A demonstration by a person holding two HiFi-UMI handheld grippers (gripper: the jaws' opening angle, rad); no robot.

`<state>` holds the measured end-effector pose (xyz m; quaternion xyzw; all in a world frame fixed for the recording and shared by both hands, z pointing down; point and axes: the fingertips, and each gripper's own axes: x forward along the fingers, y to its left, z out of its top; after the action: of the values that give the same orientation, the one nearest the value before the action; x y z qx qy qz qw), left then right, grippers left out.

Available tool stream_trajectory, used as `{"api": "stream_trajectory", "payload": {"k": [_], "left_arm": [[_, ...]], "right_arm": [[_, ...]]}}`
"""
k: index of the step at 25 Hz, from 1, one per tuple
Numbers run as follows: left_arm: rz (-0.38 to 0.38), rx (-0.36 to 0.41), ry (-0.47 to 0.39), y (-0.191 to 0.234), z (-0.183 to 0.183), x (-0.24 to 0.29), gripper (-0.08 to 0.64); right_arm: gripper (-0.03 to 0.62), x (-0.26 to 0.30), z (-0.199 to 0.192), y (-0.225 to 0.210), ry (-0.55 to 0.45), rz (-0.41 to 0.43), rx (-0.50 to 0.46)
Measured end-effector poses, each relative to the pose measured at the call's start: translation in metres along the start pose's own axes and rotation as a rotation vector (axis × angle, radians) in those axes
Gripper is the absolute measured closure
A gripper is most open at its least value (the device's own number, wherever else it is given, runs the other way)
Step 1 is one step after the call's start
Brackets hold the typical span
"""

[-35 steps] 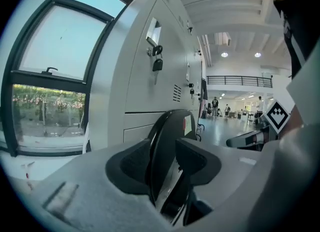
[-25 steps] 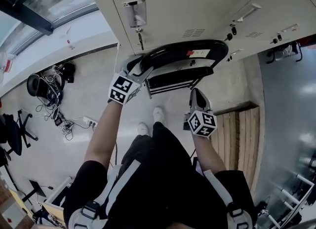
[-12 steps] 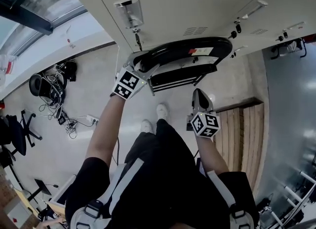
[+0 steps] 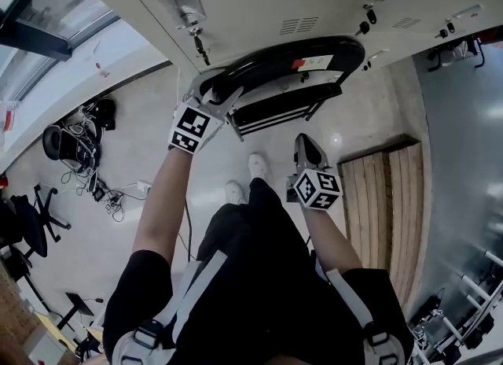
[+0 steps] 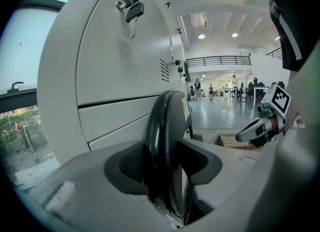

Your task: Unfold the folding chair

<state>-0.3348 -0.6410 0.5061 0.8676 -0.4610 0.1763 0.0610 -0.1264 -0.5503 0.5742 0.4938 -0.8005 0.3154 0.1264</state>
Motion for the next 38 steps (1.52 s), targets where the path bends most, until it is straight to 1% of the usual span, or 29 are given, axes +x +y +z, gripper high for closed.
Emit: {"api": "stream_trajectory", "payload": {"k": [2, 6, 7, 8, 9, 12, 16, 17, 18, 20, 22, 24, 27, 31, 34, 36, 38], "left_arm": [[-0.009, 0.016, -0.022, -0.006, 0.002, -0.003, 0.379], [-0.033, 0.027, -0.044, -0.023, 0.004, -0.011, 0.382], [-0.038, 0.027, -0.045, -0.028, 0.005, -0.013, 0.383], [-0.043, 0.027, -0.045, -0.032, 0.005, -0.015, 0.385], [-0.046, 0.025, -0.043, -0.036, 0.005, -0.017, 0.386], [-0.048, 0.016, -0.031, -0.047, 0.004, -0.023, 0.388], [-0.068, 0.020, -0.026, -0.067, 0.005, -0.030, 0.391], [-0.072, 0.020, -0.025, -0.071, 0.005, -0.031, 0.391], [-0.074, 0.020, -0.023, -0.074, 0.005, -0.032, 0.392], [-0.074, 0.020, -0.018, -0.076, 0.004, -0.033, 0.393], [-0.080, 0.023, -0.017, -0.080, 0.004, -0.035, 0.393], [-0.093, 0.024, -0.019, -0.084, 0.004, -0.037, 0.394], [-0.103, 0.024, -0.012, -0.091, 0.003, -0.040, 0.396], [-0.117, 0.033, 0.009, -0.099, 0.004, -0.044, 0.397], [-0.128, 0.034, 0.002, -0.108, 0.004, -0.047, 0.400], [-0.124, 0.036, -0.005, -0.110, 0.004, -0.049, 0.400], [-0.127, 0.038, -0.007, -0.112, 0.004, -0.050, 0.400]], "right_arm": [[0.586, 0.006, -0.011, -0.001, 0.018, -0.007, 0.035], [0.586, 0.025, -0.023, -0.008, 0.045, -0.046, 0.148], [0.573, 0.031, -0.024, -0.009, 0.052, -0.054, 0.177], [0.499, 0.037, -0.026, -0.010, 0.062, -0.063, 0.209], [0.469, 0.043, -0.027, -0.012, 0.073, -0.077, 0.242], [0.429, 0.057, -0.034, -0.022, 0.104, -0.136, 0.351], [0.351, 0.068, -0.042, -0.030, 0.116, -0.202, 0.485], [0.342, 0.068, -0.043, -0.032, 0.115, -0.234, 0.500], [0.348, 0.068, -0.044, -0.034, 0.115, -0.268, 0.505], [0.347, 0.067, -0.048, -0.034, 0.126, -0.322, 0.501], [0.313, 0.066, -0.056, -0.033, 0.147, -0.354, 0.540], [0.296, 0.067, -0.063, -0.033, 0.156, -0.366, 0.597], [0.293, 0.071, -0.066, -0.039, 0.154, -0.380, 0.637], [0.296, 0.078, -0.065, -0.060, 0.143, -0.413, 0.686], [0.305, 0.083, -0.078, -0.056, 0.201, -0.395, 0.706], [0.327, 0.086, -0.086, -0.043, 0.225, -0.399, 0.712], [0.365, 0.086, -0.088, -0.037, 0.193, -0.419, 0.710]]}}
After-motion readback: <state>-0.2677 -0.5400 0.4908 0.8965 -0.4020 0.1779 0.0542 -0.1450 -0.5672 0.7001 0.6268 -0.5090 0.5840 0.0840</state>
